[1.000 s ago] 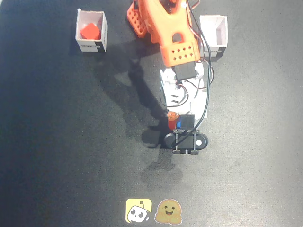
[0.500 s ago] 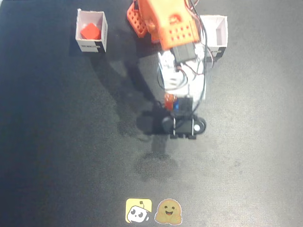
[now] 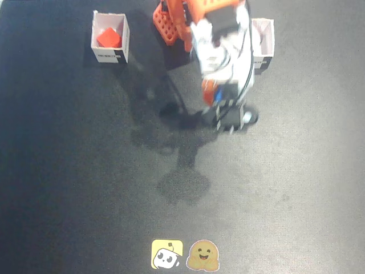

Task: Put the red cube in the right box and the blue cube in the left box.

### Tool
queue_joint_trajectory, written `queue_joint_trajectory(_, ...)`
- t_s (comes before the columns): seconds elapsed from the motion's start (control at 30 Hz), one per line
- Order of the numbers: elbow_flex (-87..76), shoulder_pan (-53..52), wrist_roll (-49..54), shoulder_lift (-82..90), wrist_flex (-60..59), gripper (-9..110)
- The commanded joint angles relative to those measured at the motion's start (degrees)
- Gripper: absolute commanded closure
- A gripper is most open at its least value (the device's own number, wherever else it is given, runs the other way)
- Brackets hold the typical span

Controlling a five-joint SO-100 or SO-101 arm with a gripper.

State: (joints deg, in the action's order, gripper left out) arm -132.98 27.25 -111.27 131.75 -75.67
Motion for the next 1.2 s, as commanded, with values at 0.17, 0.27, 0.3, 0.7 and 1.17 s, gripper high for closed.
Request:
queue_joint_trajectory(0.17,5.2,10.4,-0.3,3.4,-5.0,92)
queue_joint_trajectory(0.27,5.3,14.9,-1.1,3.6,-5.4,92)
queue_joint_trajectory(0.3,5.4,16.3,-1.3,3.8,-5.7,92)
queue_joint_trajectory(0.7,6.6,31.0,-5.4,5.3,-11.2,92)
queue_joint_trajectory(1.17,8.1,40.9,-7.6,5.2,-14.6,91)
